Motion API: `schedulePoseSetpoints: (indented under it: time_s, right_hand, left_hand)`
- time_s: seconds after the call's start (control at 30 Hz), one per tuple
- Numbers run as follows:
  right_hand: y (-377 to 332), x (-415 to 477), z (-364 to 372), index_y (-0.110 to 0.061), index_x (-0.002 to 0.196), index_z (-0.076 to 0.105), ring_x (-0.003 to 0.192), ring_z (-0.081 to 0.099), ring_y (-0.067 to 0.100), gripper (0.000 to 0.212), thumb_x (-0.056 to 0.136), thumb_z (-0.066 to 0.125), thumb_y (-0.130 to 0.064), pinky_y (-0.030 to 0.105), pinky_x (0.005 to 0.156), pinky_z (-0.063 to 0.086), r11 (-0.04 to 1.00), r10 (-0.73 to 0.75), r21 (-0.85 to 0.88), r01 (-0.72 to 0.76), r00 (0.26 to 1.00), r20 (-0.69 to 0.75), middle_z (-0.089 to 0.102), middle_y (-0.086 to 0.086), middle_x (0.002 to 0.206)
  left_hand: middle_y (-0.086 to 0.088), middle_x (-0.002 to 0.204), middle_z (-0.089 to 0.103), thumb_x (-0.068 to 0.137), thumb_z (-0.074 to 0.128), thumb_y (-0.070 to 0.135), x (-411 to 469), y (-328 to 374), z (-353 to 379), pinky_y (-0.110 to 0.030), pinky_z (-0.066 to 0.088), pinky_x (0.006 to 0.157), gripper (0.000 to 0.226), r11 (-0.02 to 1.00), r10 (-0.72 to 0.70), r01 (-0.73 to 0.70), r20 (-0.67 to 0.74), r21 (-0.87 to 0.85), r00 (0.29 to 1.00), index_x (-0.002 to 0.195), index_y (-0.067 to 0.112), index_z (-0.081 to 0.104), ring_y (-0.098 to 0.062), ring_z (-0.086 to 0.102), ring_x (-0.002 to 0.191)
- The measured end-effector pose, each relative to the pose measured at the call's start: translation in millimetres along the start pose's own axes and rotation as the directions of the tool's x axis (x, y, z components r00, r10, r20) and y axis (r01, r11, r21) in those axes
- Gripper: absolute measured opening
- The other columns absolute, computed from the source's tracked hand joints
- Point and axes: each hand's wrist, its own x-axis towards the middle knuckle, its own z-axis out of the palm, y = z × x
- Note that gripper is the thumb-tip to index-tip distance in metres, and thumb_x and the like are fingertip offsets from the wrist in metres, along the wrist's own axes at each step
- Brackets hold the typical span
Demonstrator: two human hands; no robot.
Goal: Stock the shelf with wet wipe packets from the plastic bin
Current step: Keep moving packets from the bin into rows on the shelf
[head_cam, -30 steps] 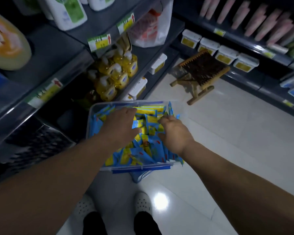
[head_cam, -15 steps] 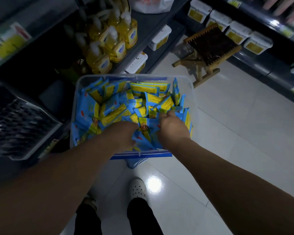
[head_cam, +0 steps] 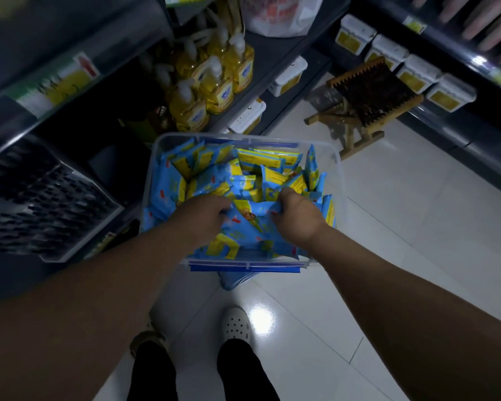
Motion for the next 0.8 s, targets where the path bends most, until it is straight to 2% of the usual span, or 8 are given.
schedulePoseSetpoints:
  time_s: [0.07,0.23,0.3,0.4,0.53,0.63,0.7,0.8]
  right_hand:
    - [-11,-1,-13,-0.011,0.102,0.042,0.09,0.059,0.033,0.02,0.095,0.056,-0.026,0.032,0.067,0.038,0.996,-0.015,0.086,0.015,1.0,-0.002,0.056,0.013,0.091]
    - [-54,-17,-56,-0.021,0.081,0.035,0.072,0.044,0.025,0.025,0.097,0.053,-0.025,0.047,0.071,0.052,0.94,-0.035,0.338,0.046,0.999,-0.038,0.041,0.006,0.075]
    - [-75,-30,-79,-0.015,0.092,0.037,0.07,0.035,0.025,0.019,0.099,0.049,-0.026,0.045,0.065,0.049,0.889,-0.048,0.456,0.048,0.999,-0.012,0.036,0.009,0.078]
    - [-104,-48,-114,-0.01,0.107,0.041,0.072,0.035,0.025,0.018,0.101,0.046,-0.027,0.062,0.072,0.052,0.859,-0.086,0.503,0.093,0.996,-0.037,0.034,0.01,0.085]
    - [-142,-70,-159,-0.012,0.113,0.051,0.085,0.052,0.024,0.023,0.098,0.052,-0.029,0.058,0.071,0.057,0.864,-0.144,0.454,0.218,0.971,-0.193,0.049,0.007,0.098]
    - [-169,-86,-190,-0.012,0.1,0.055,0.087,0.063,0.032,0.01,0.093,0.058,-0.019,0.052,0.072,0.058,0.887,-0.237,0.339,0.312,0.94,-0.244,0.057,0.005,0.085]
    - [-186,-97,-212,-0.006,0.098,0.059,0.086,0.065,0.031,0.016,0.083,0.06,-0.002,0.045,0.074,0.057,0.92,-0.278,0.204,0.334,0.925,-0.259,0.063,0.01,0.085]
    - [-211,-117,-241,-0.006,0.093,0.065,0.078,0.056,0.019,0.019,0.077,0.061,0.003,0.028,0.063,0.043,0.921,-0.362,0.036,0.387,0.887,-0.288,0.062,0.008,0.082]
  left_hand:
    - [-0.007,0.071,0.047,0.095,0.051,0.012,-6,7,-21,-0.032,0.037,0.062,0.022,0.998,-0.029,0.027,-0.04,-0.062,0.999,0.073,0.012,0.049,-0.024,0.051,0.073]
    - [-0.01,0.085,0.054,0.097,0.052,0.017,-26,27,-78,-0.03,0.037,0.067,0.013,0.997,-0.029,0.022,-0.085,-0.079,0.996,0.094,0.005,0.057,-0.025,0.054,0.084]
    - [-0.012,0.088,0.059,0.095,0.054,0.017,-36,38,-103,-0.03,0.04,0.068,0.014,0.996,-0.014,0.001,-0.141,-0.091,0.99,0.091,0.005,0.057,-0.024,0.058,0.087]
    - [-0.008,0.089,0.066,0.091,0.059,0.019,-53,49,-140,-0.036,0.053,0.076,0.015,0.988,-0.004,-0.032,-0.236,-0.148,0.972,0.092,0.004,0.063,-0.021,0.063,0.088]
    - [-0.01,0.078,0.061,0.089,0.063,0.023,-84,69,-195,-0.034,0.049,0.067,0.017,0.995,0.047,-0.072,-0.318,-0.069,0.947,0.08,0.008,0.061,-0.024,0.061,0.08]
    - [-0.004,0.077,0.053,0.089,0.063,0.025,-114,87,-239,-0.027,0.034,0.065,0.02,0.997,0.081,-0.075,-0.401,0.029,0.912,0.073,0.017,0.053,-0.019,0.052,0.079]
    - [-0.007,0.082,0.058,0.088,0.063,0.022,-131,95,-267,-0.03,0.039,0.068,0.014,0.995,0.104,-0.097,-0.457,0.038,0.884,0.078,0.014,0.058,-0.022,0.054,0.082]
    - [-0.01,0.083,0.061,0.088,0.061,0.018,-155,104,-303,-0.032,0.044,0.071,0.012,0.994,0.108,-0.11,-0.519,0.027,0.848,0.088,0.006,0.064,-0.022,0.056,0.081]
